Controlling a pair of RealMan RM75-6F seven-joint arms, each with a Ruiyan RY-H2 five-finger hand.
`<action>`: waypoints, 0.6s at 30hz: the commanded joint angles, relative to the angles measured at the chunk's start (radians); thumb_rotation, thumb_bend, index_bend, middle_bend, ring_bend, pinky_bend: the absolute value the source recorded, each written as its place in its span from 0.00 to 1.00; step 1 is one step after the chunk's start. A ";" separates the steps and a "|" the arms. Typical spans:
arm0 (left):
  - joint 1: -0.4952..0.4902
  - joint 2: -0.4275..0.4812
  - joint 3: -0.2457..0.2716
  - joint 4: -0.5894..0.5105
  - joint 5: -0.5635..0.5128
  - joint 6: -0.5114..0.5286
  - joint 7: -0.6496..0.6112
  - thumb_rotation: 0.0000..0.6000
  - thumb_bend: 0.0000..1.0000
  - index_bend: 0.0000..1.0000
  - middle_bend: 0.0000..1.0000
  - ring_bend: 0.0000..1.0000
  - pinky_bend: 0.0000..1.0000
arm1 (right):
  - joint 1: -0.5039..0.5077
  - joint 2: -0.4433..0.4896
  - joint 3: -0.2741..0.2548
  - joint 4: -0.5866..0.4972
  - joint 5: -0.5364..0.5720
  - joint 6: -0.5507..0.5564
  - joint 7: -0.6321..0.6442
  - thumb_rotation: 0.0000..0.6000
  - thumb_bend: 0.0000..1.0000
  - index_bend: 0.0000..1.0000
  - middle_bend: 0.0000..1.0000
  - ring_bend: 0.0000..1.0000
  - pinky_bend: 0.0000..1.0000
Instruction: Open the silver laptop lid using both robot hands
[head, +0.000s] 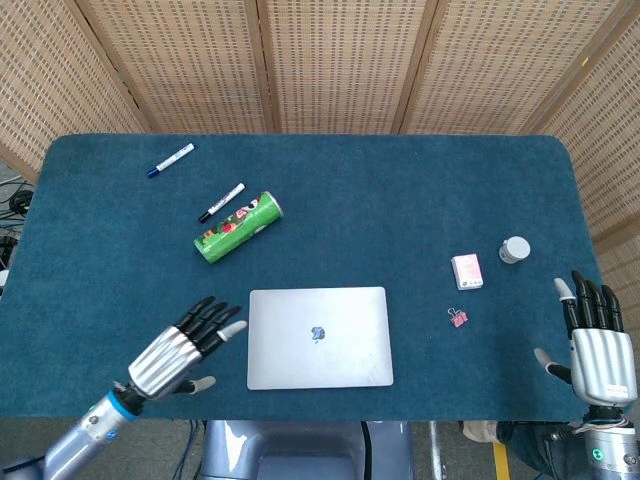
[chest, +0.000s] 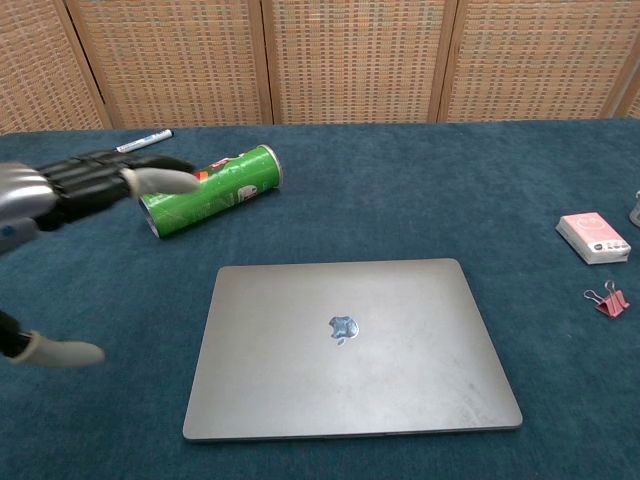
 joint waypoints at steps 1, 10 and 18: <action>-0.081 -0.094 -0.016 0.023 0.017 -0.105 0.036 1.00 0.00 0.00 0.00 0.00 0.00 | -0.002 0.002 -0.002 -0.001 -0.003 0.002 0.006 1.00 0.00 0.00 0.00 0.00 0.00; -0.211 -0.281 -0.057 0.110 0.006 -0.251 0.136 1.00 0.00 0.00 0.00 0.00 0.00 | 0.001 0.008 -0.012 0.001 -0.014 -0.011 0.026 1.00 0.00 0.00 0.00 0.00 0.00; -0.284 -0.380 -0.044 0.239 0.012 -0.258 0.089 1.00 0.00 0.00 0.00 0.00 0.00 | -0.003 0.022 -0.011 -0.002 -0.011 -0.010 0.065 1.00 0.00 0.00 0.00 0.00 0.00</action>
